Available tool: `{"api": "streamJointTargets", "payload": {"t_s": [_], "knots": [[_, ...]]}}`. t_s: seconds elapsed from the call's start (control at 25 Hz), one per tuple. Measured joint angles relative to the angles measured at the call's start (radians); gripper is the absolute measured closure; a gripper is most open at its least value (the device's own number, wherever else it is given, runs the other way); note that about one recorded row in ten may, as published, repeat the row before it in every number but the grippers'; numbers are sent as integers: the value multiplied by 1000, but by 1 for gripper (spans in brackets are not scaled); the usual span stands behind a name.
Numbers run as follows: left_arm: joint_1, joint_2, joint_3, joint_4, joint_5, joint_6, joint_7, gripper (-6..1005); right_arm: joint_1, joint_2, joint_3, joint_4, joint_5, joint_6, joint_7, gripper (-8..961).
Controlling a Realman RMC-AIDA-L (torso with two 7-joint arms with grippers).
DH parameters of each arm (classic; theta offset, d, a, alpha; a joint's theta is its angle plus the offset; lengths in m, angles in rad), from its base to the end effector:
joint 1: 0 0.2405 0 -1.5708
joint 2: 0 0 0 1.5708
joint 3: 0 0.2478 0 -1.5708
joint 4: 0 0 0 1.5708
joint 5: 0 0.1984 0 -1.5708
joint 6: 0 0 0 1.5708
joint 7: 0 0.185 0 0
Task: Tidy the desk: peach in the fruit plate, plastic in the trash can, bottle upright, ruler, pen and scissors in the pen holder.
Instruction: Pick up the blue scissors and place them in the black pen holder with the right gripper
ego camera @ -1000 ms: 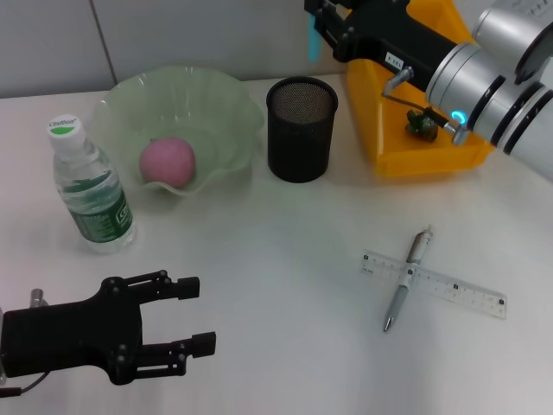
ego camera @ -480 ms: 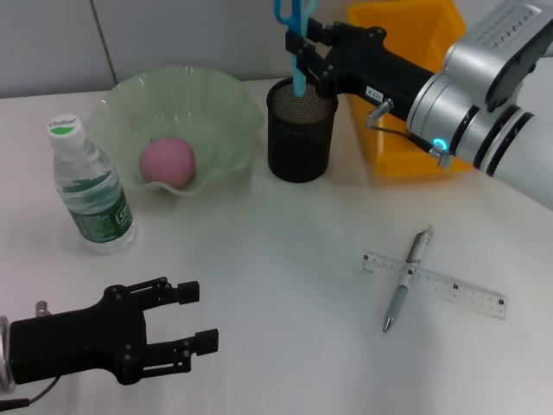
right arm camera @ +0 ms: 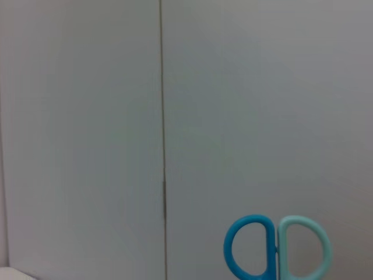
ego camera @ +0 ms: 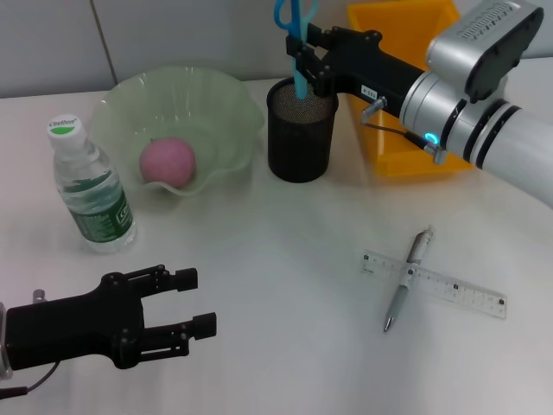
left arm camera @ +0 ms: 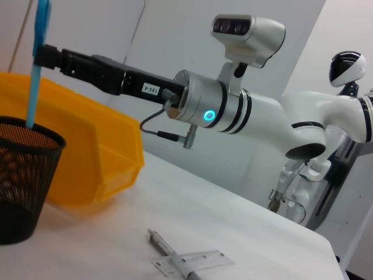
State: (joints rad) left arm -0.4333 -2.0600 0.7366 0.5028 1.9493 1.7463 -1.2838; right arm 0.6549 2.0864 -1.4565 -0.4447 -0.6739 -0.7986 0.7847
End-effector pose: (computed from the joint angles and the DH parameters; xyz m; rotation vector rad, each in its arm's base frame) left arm -0.2407 0.2651 -0.0462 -2.8471 -0.7219 -0.9287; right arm 0.1750 0.4398 -0.0537 -2.1508 0.4464 0.7877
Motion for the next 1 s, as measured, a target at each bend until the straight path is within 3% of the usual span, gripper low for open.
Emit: {"api": "streamJointTargets", "payload": {"t_s": [1.0], "knots": [[11, 2, -24, 13, -8, 46, -22, 218, -5, 1, 6, 48, 0, -7, -12, 672]]}}
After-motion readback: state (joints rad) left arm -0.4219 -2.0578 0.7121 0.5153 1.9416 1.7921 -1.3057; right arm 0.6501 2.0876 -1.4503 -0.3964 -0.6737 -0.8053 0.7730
